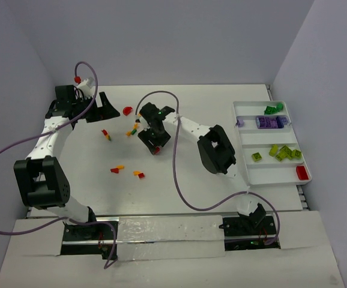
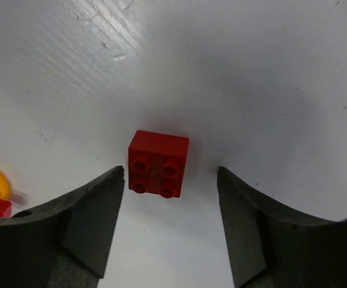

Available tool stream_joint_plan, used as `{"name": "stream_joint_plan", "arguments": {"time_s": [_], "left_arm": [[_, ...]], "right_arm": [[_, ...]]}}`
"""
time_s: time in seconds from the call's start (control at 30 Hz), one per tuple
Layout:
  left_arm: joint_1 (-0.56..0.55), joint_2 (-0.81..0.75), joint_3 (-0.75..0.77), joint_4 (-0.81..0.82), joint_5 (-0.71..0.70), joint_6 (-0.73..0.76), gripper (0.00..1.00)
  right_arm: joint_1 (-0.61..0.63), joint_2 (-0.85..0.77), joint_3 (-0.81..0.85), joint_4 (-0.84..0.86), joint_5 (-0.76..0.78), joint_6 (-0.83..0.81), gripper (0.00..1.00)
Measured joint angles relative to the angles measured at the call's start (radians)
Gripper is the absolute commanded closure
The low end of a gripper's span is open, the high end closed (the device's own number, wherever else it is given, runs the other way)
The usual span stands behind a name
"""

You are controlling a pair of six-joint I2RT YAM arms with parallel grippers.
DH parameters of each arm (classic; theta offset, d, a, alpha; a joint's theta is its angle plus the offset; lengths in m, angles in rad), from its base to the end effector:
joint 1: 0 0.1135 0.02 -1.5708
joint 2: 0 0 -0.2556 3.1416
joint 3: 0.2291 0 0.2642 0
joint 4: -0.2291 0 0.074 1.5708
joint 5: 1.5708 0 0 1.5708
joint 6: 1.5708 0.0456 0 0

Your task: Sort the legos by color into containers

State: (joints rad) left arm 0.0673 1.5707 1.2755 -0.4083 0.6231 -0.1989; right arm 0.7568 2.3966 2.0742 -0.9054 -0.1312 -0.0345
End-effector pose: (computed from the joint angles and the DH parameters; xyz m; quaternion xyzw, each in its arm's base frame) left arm 0.3692 -0.0018 0.2798 0.0130 0.8732 -0.3039 0.3808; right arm 0.3674 0.3552 0.1499 -0.3893 0.9029 0.1206 0.1365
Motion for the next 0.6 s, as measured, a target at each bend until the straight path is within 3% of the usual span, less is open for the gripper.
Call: {"name": "stream_joint_plan", "arguments": {"time_s": [0.17, 0.27, 0.43, 0.6], "left_arm": [[0.0, 0.0, 0.0, -0.003, -0.001, 0.001, 0.01], [0.0, 0.0, 0.0, -0.007, -0.001, 0.003, 0.01], [0.0, 0.009, 0.006, -0.018, -0.004, 0.021, 0.01], [0.0, 0.019, 0.022, -0.041, -0.017, 0.055, 0.01]], "right_arm": [[0.006, 0.0, -0.017, 0.021, 0.021, -0.002, 0.65], [0.006, -0.002, -0.021, 0.029, 0.023, 0.001, 0.77], [-0.001, -0.03, -0.066, 0.053, 0.005, 0.0, 0.9], [-0.06, -0.177, -0.274, 0.083, -0.055, -0.017, 1.0]]}}
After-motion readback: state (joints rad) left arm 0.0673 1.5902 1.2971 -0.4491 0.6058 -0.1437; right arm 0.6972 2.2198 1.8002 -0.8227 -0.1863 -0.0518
